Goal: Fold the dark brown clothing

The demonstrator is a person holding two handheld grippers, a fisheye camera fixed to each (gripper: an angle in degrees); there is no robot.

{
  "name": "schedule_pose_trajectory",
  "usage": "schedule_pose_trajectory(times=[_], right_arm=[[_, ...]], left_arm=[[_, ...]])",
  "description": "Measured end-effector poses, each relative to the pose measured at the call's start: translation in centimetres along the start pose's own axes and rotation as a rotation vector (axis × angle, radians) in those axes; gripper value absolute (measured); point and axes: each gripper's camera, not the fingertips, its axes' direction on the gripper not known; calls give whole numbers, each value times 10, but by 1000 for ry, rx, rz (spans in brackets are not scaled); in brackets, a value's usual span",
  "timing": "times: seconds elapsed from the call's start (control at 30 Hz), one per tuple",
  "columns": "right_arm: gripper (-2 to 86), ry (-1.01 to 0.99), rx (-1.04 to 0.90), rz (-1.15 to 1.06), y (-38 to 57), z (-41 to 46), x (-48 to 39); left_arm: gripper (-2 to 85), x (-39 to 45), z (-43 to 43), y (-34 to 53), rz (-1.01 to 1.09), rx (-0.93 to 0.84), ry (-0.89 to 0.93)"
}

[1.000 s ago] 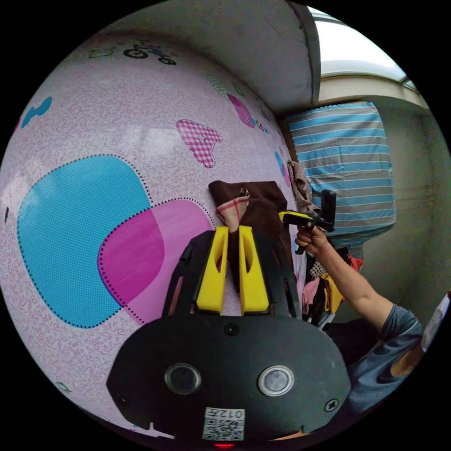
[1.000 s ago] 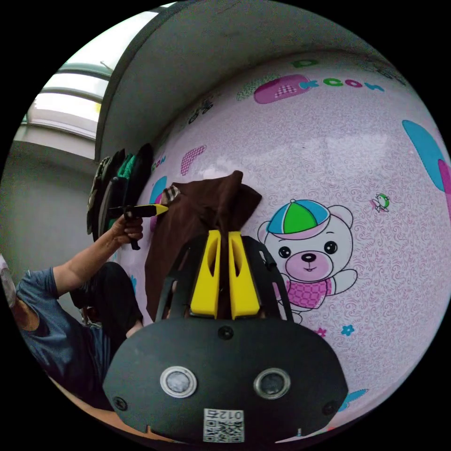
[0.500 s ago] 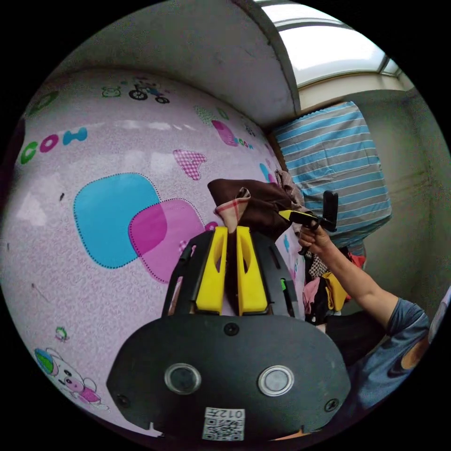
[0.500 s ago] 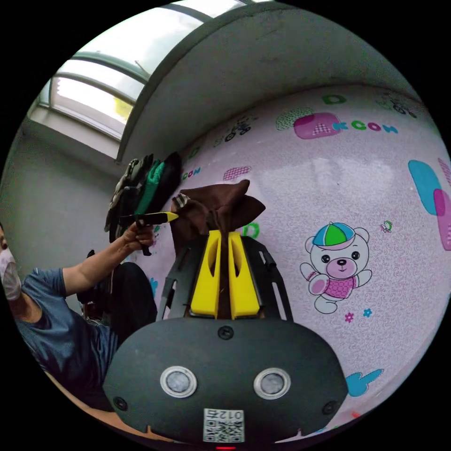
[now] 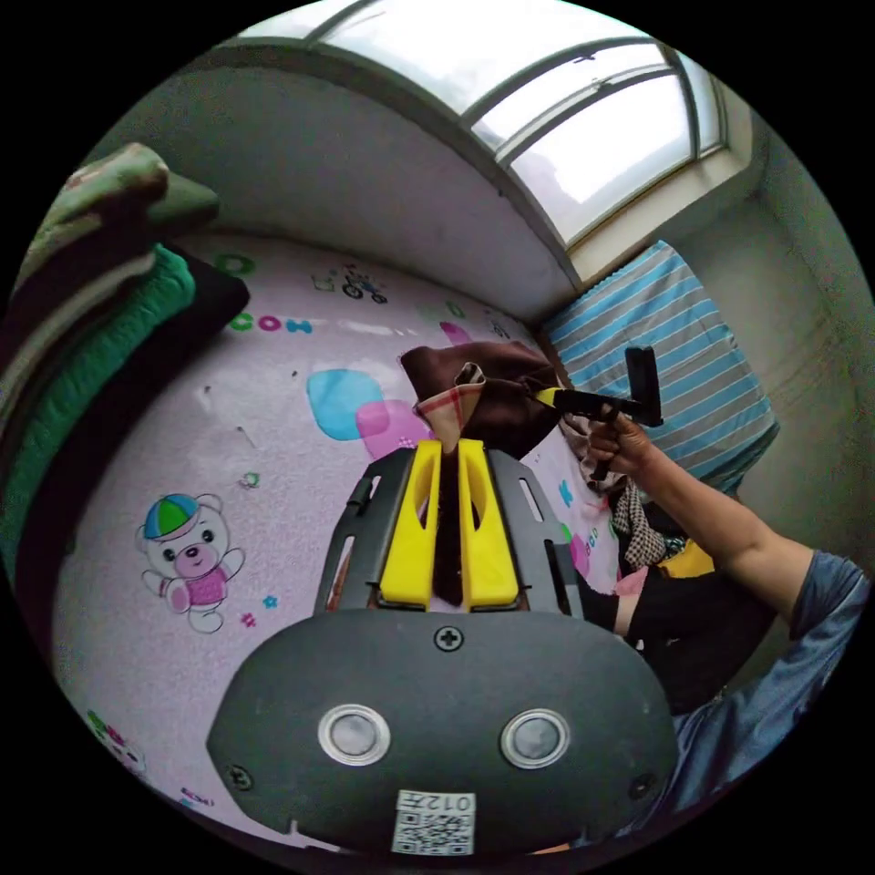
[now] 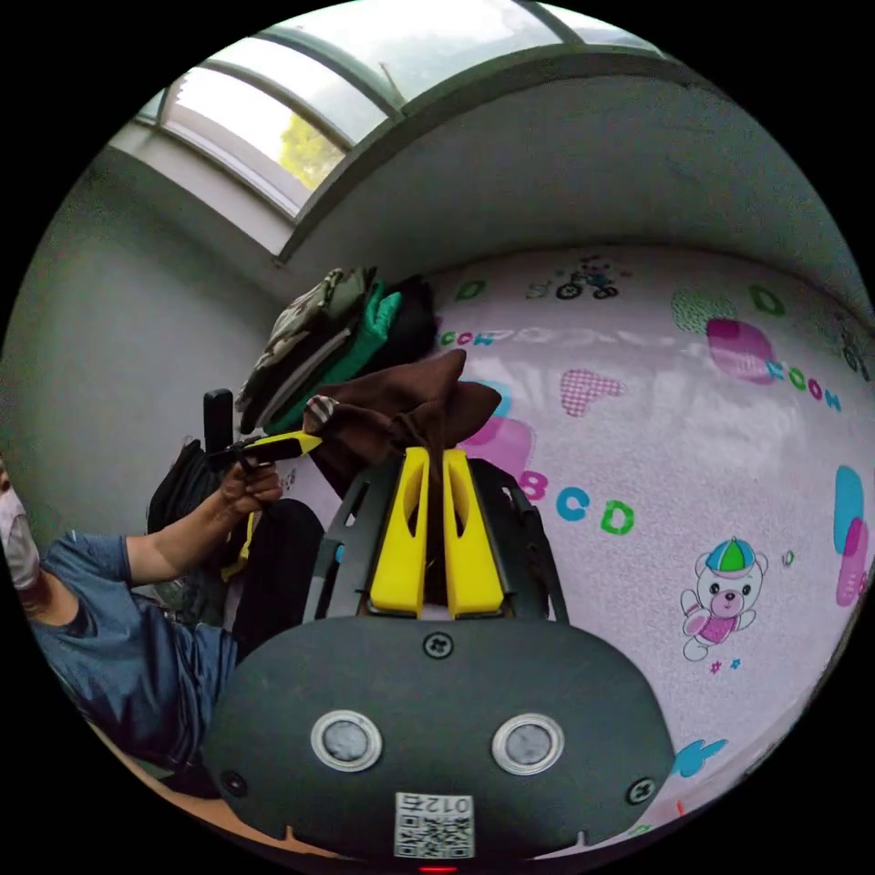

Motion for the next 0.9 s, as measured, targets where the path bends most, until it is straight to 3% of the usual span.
schedule_pose_trajectory(times=[0.47,0.73,0.9], right_arm=[[-8,-84,-73,-415,-68,89,-247],[-8,-297,-89,-793,-106,171,-473],[-7,-466,-82,-913,-98,222,-589]], left_arm=[[52,153,-288,144,-18,383,-299],[32,276,-460,251,-117,597,-591],[29,368,-560,323,-188,664,-809]])
